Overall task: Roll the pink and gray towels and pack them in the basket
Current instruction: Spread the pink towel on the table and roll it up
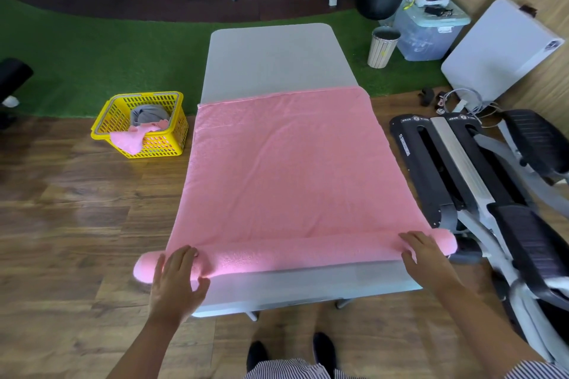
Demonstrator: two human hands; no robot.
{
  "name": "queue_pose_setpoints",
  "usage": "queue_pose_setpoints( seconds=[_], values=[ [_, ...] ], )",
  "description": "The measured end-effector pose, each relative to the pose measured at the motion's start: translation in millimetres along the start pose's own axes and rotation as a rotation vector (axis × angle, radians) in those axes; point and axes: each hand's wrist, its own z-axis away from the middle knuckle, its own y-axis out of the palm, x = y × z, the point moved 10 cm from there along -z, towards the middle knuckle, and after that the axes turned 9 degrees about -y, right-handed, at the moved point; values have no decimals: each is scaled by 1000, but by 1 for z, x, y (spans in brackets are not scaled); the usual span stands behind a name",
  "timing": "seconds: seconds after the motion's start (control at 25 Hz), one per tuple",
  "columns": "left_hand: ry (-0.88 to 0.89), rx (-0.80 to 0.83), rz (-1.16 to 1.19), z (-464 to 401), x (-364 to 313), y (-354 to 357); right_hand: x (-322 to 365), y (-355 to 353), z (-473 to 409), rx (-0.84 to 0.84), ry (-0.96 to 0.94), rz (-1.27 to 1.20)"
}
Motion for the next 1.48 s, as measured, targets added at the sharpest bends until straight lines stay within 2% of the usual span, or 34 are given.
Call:
queue_pose_setpoints(
  seconds=[0.16,0.32,0.44,0.6,0.64,0.68,0.8,0.88,1.08,1.16,1.32,1.48],
  values=[
    [-104,16,-8,0,9,-1,0,-1,5,36,44,-90],
    [48,-23,105,-14,-4,-10,-5,3,7,59,50,-104],
    [79,124,173,-21,-9,-11,-3,6,5,63,23,-53],
    [-79,417,136,-26,5,4,-4,6,-2,157,14,34],
    [-89,419,155,-27,7,4,-5,6,-5,175,14,47],
    [-68,340,181,-30,7,-4,-6,5,-8,174,5,55],
    [-15,-50,134,-27,9,-30,-8,-5,-14,40,-17,45],
    [46,-115,133,-17,4,-33,-11,-7,-10,-36,15,34],
    [123,69,26,-7,13,-1,-7,2,-3,107,28,8],
    [122,115,-11,-8,9,7,-9,1,-4,111,35,26],
    [96,77,-47,-13,15,-4,1,2,-8,56,60,-30],
    [64,73,-70,-4,49,-9,23,17,-6,47,-30,-56]
  ],
)
